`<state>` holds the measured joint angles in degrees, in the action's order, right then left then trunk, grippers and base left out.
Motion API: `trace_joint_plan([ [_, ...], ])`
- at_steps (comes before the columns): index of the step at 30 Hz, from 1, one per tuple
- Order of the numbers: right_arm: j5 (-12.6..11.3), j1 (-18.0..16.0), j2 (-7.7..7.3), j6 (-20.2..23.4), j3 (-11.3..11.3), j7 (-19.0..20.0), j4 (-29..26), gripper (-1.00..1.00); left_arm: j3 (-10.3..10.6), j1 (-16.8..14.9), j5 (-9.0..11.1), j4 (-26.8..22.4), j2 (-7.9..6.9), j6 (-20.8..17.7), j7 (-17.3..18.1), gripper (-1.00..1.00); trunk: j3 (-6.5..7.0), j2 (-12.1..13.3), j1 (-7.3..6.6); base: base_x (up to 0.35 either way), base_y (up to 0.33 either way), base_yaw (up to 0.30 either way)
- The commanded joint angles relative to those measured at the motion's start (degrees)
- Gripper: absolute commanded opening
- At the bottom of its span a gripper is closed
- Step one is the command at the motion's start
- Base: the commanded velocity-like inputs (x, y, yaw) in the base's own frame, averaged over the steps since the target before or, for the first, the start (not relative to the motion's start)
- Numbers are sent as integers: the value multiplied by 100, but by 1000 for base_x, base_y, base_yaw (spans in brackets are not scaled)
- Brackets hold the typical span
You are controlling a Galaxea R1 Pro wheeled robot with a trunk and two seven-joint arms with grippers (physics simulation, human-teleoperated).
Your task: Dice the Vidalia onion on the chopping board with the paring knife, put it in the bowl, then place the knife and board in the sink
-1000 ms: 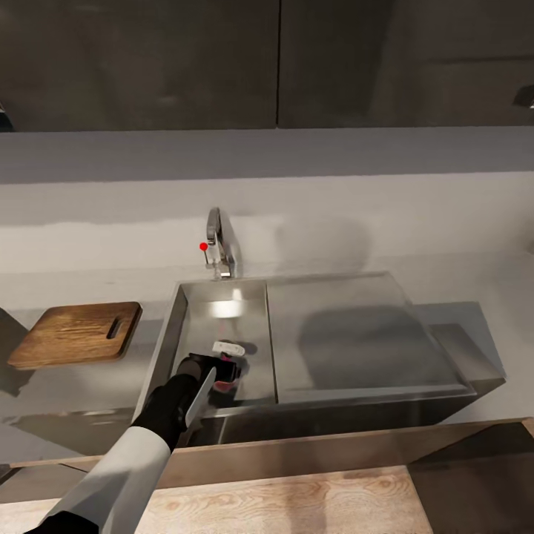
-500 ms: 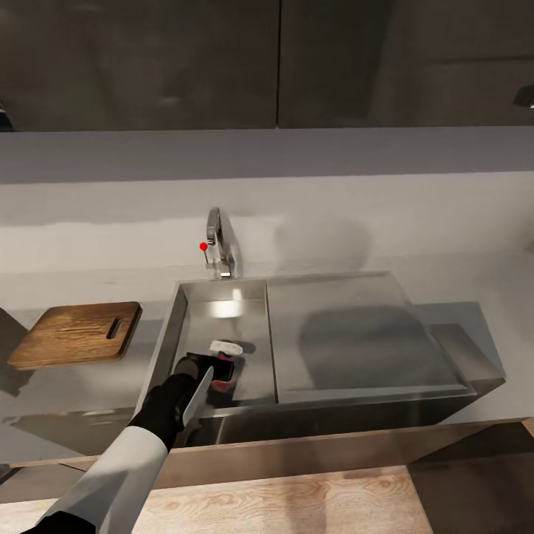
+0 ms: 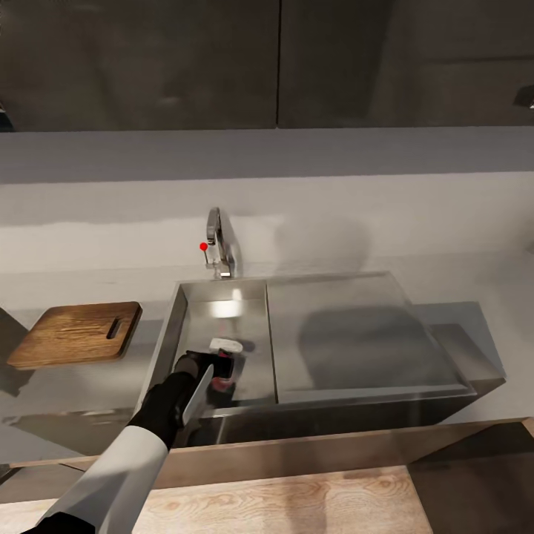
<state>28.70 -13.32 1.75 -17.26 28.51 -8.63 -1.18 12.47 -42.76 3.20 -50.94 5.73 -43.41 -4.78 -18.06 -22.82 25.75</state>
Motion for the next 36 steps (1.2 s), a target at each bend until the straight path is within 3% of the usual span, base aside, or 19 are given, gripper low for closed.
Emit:
trace_joint_plan([
  [1,59,-4,1,-14,41,-27,4,100,19,-3,41,-131,-2,-32,-40,-100,-8,-10,3,0,0,0],
  [19,59,-4,1,-14,41,-25,4,100,27,-5,41,-1598,-15,-229,-49,-100,137,-10,3,0,0,-34],
  [23,57,-4,-2,-14,41,-25,4,100,23,-5,35,-1806,-18,-484,-49,-100,172,-10,3,0,16,0],
  [36,59,-4,1,-14,41,-25,4,100,19,-5,21,-2363,-29,-860,-49,-100,285,-10,3,-86,211,0],
])
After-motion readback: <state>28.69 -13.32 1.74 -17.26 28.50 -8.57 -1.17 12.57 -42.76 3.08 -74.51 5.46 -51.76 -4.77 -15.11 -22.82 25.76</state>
